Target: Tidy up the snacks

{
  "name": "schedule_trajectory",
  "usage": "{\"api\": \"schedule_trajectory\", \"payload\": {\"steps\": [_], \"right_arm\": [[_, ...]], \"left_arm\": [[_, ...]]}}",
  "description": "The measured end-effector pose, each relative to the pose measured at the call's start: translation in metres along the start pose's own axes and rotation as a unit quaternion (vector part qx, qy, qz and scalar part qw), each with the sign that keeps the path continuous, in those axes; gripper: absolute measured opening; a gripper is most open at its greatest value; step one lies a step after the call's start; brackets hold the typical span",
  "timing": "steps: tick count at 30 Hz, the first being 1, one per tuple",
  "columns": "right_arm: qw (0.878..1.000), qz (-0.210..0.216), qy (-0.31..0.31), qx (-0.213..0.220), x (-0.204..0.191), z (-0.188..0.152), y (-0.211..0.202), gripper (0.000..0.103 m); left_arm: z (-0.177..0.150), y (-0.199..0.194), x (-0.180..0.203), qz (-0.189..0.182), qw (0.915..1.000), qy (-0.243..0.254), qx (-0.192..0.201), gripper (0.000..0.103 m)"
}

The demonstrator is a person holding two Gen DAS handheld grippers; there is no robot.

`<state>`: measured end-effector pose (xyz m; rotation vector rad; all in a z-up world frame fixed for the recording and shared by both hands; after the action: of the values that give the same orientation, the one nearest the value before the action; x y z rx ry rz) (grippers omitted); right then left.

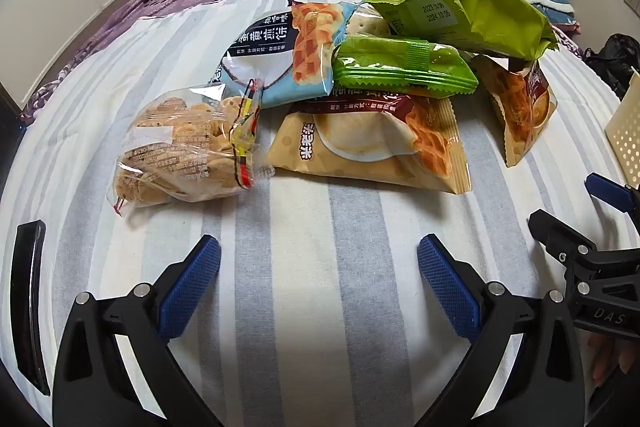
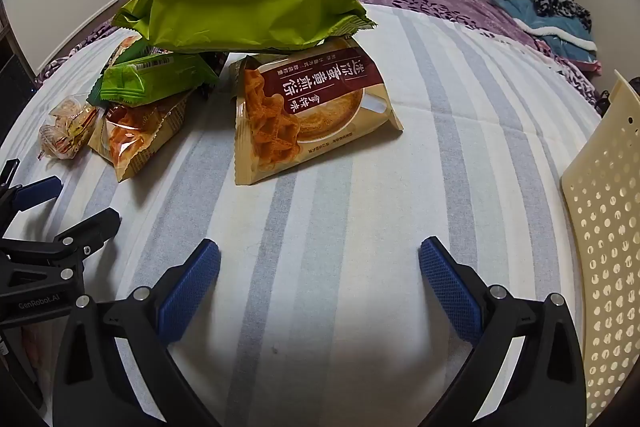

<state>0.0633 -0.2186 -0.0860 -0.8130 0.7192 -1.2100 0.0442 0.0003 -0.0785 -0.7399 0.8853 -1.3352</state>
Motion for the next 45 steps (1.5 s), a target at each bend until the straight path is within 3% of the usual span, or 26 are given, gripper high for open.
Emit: {"api": "schedule_trajectory", "payload": {"steps": [45], "right_arm": [[1.0,0.002,0.002,0.0,-0.0011,0.0003,0.0009,0.098]], "left_arm": [[0.0004,-0.0009,0.001,-0.004,1.0,-0.003,0.002,0.101]]}}
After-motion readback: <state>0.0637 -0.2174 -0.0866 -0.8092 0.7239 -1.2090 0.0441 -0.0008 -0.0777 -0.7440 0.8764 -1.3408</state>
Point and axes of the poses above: each gripper's, at about its wrist camera, not at the fingertips, and y roughly the way its jaws point, x to its right, z to its top, the point moved 9 cm from there along y, roughly the way its jaws point, and after that the axes turned 6 degrees about z, right-handed, at the moved point
